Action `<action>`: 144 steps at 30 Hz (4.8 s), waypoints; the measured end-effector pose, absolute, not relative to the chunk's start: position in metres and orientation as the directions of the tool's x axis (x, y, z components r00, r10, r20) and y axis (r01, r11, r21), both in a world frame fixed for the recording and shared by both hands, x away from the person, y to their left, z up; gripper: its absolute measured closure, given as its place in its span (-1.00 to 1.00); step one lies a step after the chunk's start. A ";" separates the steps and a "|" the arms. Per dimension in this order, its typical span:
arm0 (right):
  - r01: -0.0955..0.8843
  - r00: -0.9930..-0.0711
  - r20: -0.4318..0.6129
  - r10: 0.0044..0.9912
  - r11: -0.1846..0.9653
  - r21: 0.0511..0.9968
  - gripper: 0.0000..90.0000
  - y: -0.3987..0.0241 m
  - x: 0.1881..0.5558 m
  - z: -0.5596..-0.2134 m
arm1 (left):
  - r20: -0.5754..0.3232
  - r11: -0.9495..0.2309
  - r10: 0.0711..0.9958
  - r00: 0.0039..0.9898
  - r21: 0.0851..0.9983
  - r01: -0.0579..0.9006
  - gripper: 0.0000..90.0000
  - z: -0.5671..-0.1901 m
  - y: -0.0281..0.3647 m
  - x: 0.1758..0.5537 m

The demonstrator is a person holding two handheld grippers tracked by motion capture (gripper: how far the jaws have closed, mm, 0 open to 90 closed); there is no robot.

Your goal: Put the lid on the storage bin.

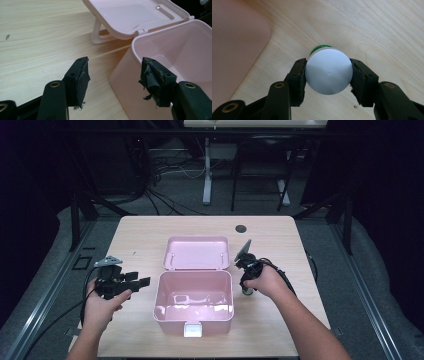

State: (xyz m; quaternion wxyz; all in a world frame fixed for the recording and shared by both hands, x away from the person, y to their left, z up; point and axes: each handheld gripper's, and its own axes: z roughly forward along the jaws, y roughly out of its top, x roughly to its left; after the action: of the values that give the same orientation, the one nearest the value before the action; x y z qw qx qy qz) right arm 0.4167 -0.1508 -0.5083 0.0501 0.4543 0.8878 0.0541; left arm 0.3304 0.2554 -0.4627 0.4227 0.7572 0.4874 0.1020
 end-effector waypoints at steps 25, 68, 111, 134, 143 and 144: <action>0.771 -0.620 -0.058 0.782 0.622 0.137 0.11 -0.150 0.407 -0.461 | -0.263 -0.163 0.824 0.503 0.739 0.654 -0.11 -0.462 0.257 0.330; 0.682 -0.714 -0.072 0.697 0.715 0.153 0.11 -0.120 0.380 -0.391 | -0.266 -0.161 0.819 0.509 0.745 0.647 -0.03 -0.460 0.257 0.328; 0.518 -0.847 -0.054 0.529 0.843 0.142 0.11 -0.053 0.363 -0.387 | -0.274 -0.150 0.818 0.505 0.746 0.649 -0.03 -0.461 0.259 0.329; 0.335 -0.937 -0.071 0.342 0.938 0.091 0.11 -0.049 0.359 -0.409 | -0.278 -0.150 0.818 0.503 0.741 0.655 -0.03 -0.462 0.261 0.330; 0.295 -0.951 -0.075 0.300 0.952 0.079 0.11 -0.048 0.359 -0.422 | -0.278 -0.150 0.819 0.503 0.741 0.655 -0.03 -0.462 0.260 0.330; 0.296 -0.951 -0.074 0.301 0.952 0.076 0.11 -0.048 0.358 -0.424 | -0.278 -0.150 0.818 0.503 0.741 0.654 -0.03 -0.462 0.260 0.330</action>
State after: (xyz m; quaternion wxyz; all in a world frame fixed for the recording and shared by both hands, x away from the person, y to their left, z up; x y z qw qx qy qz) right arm 0.3584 -0.0483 -0.4235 0.0422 0.1511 0.9871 0.0320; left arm 0.3304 0.2604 -0.4622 0.4305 0.7524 0.4893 0.0952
